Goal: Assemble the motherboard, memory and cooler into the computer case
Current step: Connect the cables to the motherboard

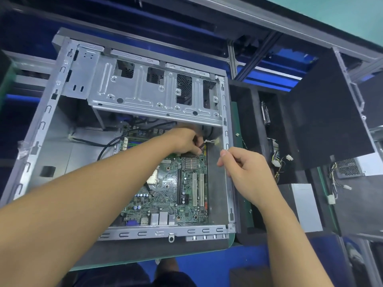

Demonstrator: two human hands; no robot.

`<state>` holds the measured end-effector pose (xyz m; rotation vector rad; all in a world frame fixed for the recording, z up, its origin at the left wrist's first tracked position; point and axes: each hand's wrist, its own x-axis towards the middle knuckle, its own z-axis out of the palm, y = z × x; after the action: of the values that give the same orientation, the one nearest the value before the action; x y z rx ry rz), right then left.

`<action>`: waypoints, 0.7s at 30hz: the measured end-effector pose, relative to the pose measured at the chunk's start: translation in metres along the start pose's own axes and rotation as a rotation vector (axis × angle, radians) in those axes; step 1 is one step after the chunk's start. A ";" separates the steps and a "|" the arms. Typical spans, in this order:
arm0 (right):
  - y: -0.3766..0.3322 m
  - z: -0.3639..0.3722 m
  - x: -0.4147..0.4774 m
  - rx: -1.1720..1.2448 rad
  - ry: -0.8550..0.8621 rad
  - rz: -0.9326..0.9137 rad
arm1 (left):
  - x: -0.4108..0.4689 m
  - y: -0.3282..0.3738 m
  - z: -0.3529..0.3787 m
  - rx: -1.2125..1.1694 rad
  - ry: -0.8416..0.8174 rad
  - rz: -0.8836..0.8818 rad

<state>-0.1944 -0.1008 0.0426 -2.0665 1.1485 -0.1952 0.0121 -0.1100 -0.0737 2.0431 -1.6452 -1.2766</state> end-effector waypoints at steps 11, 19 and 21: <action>0.006 0.003 0.001 0.011 0.033 -0.034 | 0.004 0.001 0.006 0.062 0.076 -0.022; 0.008 0.005 -0.001 0.015 0.063 -0.063 | 0.008 0.018 0.029 0.175 0.362 -0.106; 0.009 0.006 -0.002 0.027 0.073 -0.060 | 0.010 0.018 0.029 0.234 0.354 -0.108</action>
<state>-0.1983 -0.0990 0.0330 -2.0858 1.1223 -0.3163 -0.0216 -0.1155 -0.0837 2.3562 -1.5939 -0.7174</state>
